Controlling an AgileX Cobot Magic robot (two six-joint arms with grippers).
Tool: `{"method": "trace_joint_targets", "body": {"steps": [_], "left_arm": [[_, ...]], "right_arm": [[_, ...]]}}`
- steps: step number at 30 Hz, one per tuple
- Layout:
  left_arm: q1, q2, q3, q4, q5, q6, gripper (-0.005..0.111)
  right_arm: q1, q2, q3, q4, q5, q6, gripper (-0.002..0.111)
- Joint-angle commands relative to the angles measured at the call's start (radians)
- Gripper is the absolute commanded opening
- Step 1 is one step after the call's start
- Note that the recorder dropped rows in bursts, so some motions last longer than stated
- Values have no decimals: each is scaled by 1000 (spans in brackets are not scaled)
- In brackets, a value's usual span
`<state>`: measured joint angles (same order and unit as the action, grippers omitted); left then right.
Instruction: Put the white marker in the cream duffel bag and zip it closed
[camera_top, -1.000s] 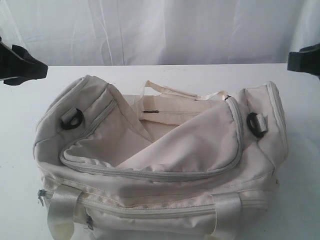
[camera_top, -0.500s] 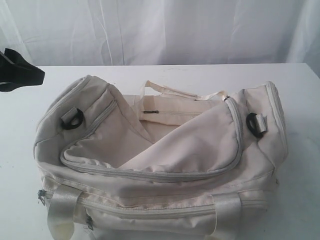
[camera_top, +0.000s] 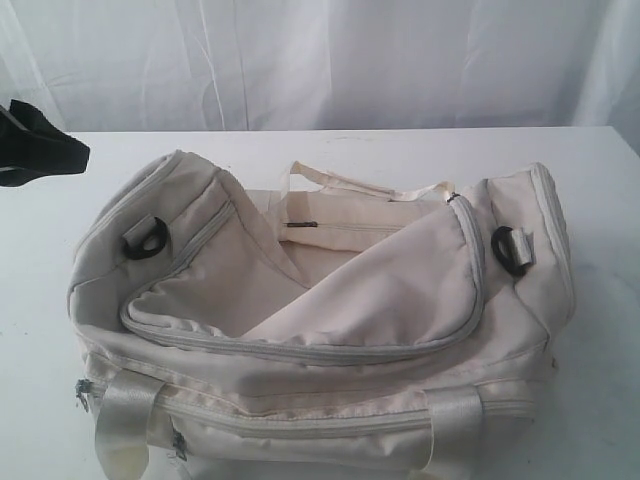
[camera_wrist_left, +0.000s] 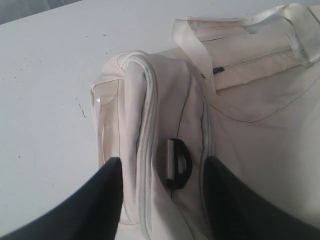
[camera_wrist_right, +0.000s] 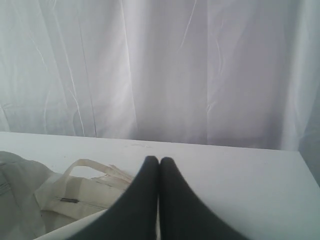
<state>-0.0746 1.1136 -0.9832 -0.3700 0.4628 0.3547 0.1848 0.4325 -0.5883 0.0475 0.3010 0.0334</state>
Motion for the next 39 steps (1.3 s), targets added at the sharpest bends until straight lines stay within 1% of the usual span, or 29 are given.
{"method": "trace_joint_targets", "body": {"steps": [1,4,6,8,10,16,23,39], "left_arm": [[2,-8,5,-15,9,3,54],[2,-8,5,-15,9,3,54],[2,-8,5,-15,9,3,54],[2,-8,5,-15,9,3,54],[2,-8,5,-15,9,3,54],[2,-8,5,-15,9,3,54],[2,-8,5,-15,9,3,54],[2,-8,5,-15,9,3,54]], "right_arm": [[-6,-3,21,5,-42,-6,0],[-6,-15,117,-26,-141,-6,0],[-6,-59,246,-26,-178,25,0],[-6,-96,321,-26,-178,25,0],[-6,-180,428,-26,-180,33,0],[-6,-391,568,-23,-176,38,0],[-6,-425,588,-21,-138,42,0],[-6,-425,588,-19,-145,53,0]]}}
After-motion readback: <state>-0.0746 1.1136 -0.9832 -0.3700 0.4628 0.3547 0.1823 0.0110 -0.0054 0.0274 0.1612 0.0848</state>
